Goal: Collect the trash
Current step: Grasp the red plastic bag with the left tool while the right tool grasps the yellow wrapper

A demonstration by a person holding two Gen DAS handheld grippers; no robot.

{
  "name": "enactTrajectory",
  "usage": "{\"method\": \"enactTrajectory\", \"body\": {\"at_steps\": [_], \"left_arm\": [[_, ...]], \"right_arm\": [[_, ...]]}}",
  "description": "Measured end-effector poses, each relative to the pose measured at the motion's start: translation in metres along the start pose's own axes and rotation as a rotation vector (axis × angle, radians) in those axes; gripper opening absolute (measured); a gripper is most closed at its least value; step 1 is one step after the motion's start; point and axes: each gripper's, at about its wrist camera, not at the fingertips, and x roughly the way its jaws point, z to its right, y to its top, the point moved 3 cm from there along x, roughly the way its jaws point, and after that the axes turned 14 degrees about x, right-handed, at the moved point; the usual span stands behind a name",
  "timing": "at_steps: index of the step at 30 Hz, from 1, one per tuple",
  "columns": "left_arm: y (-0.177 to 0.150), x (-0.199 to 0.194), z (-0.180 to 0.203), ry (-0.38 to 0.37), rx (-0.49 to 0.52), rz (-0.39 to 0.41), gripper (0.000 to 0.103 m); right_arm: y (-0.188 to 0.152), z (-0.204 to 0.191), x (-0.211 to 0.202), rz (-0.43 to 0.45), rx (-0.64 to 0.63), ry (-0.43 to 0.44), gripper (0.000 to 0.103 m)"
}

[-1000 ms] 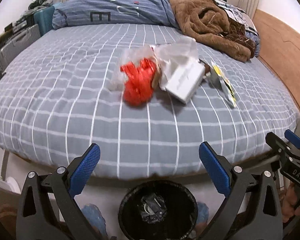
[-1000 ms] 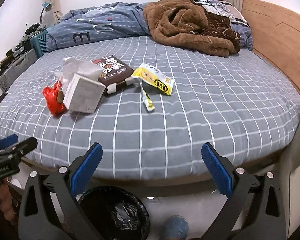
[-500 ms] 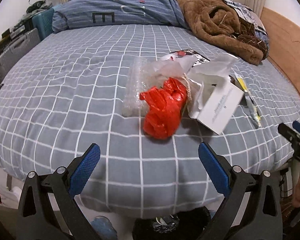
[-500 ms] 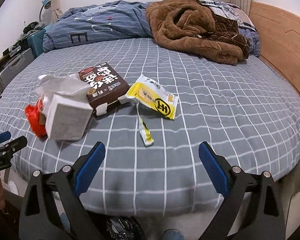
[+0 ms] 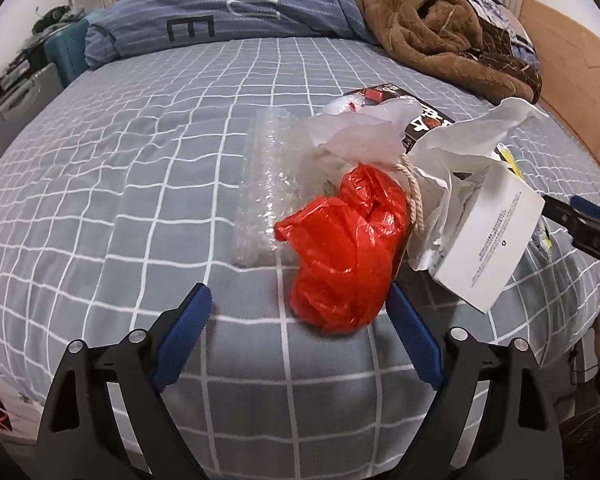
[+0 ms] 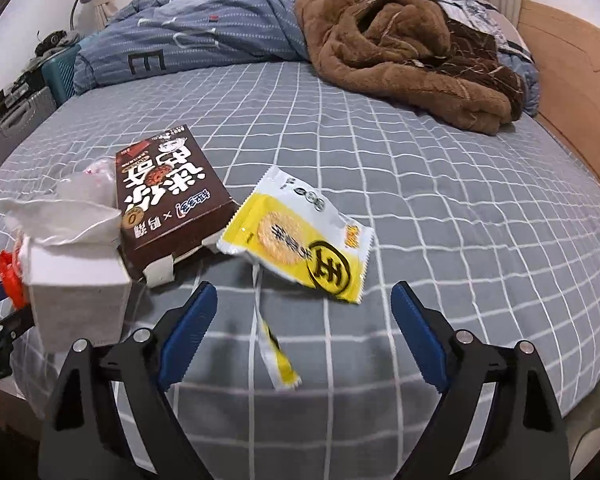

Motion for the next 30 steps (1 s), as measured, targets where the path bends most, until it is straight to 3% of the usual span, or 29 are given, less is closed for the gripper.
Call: {"method": "enactTrajectory", "body": {"at_steps": [7, 11, 15, 18, 21, 23, 30], "left_arm": [[0.004, 0.009, 0.004, -0.008, 0.026, -0.007, 0.078], [0.006, 0.013, 0.007, -0.018, 0.039, -0.012, 0.068], [0.006, 0.02, 0.008, -0.061, 0.02, -0.027, 0.05], [0.007, 0.019, 0.007, -0.056, 0.019, -0.027, 0.047], [0.007, 0.016, 0.005, -0.053, 0.007, -0.021, 0.046], [0.006, 0.014, 0.003, -0.043, -0.005, -0.018, 0.046], [0.005, 0.002, -0.005, -0.013, -0.031, 0.009, 0.046]], "right_arm": [[0.011, -0.013, 0.032, -0.047, -0.052, -0.027, 0.077], [0.016, -0.014, 0.044, -0.055, -0.064, -0.045, 0.074], [0.02, -0.009, 0.056, -0.079, -0.046, -0.043, 0.068], [0.022, -0.004, 0.063, -0.1, -0.025, -0.04, 0.052], [0.022, -0.001, 0.065, -0.125, -0.001, -0.016, 0.02], [0.024, 0.0, 0.063, -0.12, 0.008, -0.01, 0.007], [0.03, 0.003, 0.04, -0.067, 0.035, 0.021, 0.002]]}}
